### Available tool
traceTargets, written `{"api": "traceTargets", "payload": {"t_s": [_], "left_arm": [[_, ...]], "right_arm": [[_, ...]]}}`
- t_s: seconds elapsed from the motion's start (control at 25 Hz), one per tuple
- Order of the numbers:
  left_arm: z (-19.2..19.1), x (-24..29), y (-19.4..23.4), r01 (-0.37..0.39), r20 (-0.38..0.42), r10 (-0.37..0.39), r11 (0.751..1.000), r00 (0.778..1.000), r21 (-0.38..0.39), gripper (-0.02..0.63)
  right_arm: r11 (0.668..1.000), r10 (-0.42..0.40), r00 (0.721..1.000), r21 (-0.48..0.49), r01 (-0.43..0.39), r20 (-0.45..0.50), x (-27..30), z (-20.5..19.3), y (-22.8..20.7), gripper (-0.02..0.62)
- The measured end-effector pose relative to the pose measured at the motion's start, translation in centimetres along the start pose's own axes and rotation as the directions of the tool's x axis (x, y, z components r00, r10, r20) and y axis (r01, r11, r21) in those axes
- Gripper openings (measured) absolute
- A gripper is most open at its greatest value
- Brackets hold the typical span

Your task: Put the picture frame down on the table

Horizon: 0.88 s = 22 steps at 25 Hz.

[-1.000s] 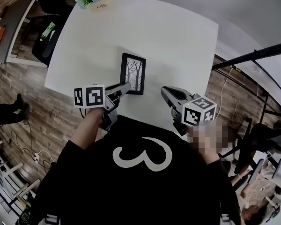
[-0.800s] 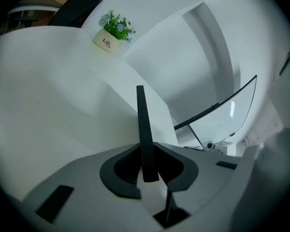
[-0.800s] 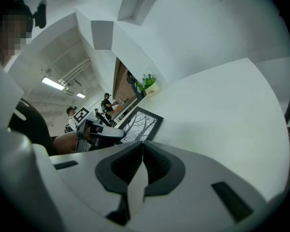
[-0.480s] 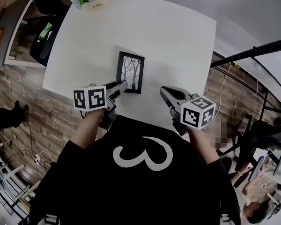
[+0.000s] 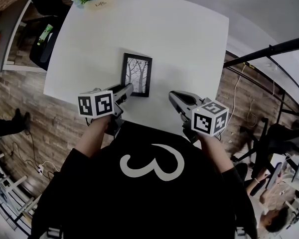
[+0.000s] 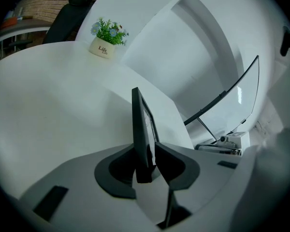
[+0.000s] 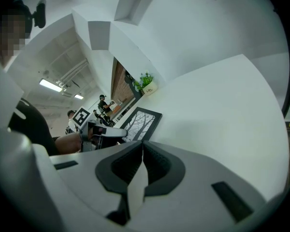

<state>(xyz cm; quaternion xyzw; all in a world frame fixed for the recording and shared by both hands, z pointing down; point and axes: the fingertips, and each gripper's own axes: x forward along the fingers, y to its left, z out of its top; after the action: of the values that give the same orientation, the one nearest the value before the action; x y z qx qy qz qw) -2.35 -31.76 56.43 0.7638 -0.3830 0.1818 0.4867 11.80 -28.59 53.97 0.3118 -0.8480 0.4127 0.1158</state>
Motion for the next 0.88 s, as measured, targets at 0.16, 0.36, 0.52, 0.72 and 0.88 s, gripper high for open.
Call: {"api": "traceTargets", "payload": {"t_s": [0.16,0.36,0.52,0.72,0.88], "left_arm": [[-0.2,0.1,0.4,-0.015,-0.003,0.015,1.0,1.0,0.023,0.131],[-0.6,0.5,0.9,-0.028,-0.005,0.028,0.999,1.0,0.045,0.171],[-0.8,0.8,1.3,-0.042,-0.017,0.043,0.998,0.999,0.056,0.193],[-1.2,0.7,1.8,-0.073,-0.035,0.076,0.994,0.996,0.076,0.24],[-1.4,0.6,2.2,-0.095,-0.038,0.099,0.992,0.994,0.082,0.265]], "right_arm": [[1.0,0.001,1.0,0.01,-0.001,-0.009,0.0,-0.5,0.1,0.023],[1.0,0.002,1.0,0.024,-0.002,-0.007,0.0,-0.7,0.0,0.024],[0.999,0.001,1.0,0.036,0.0,-0.012,0.2,-0.9,-0.1,0.023],[0.999,-0.001,1.0,0.038,0.001,-0.008,0.0,-0.7,-0.2,0.024],[0.999,0.002,1.0,0.039,-0.001,-0.007,0.0,-0.8,-0.3,0.023]]}}
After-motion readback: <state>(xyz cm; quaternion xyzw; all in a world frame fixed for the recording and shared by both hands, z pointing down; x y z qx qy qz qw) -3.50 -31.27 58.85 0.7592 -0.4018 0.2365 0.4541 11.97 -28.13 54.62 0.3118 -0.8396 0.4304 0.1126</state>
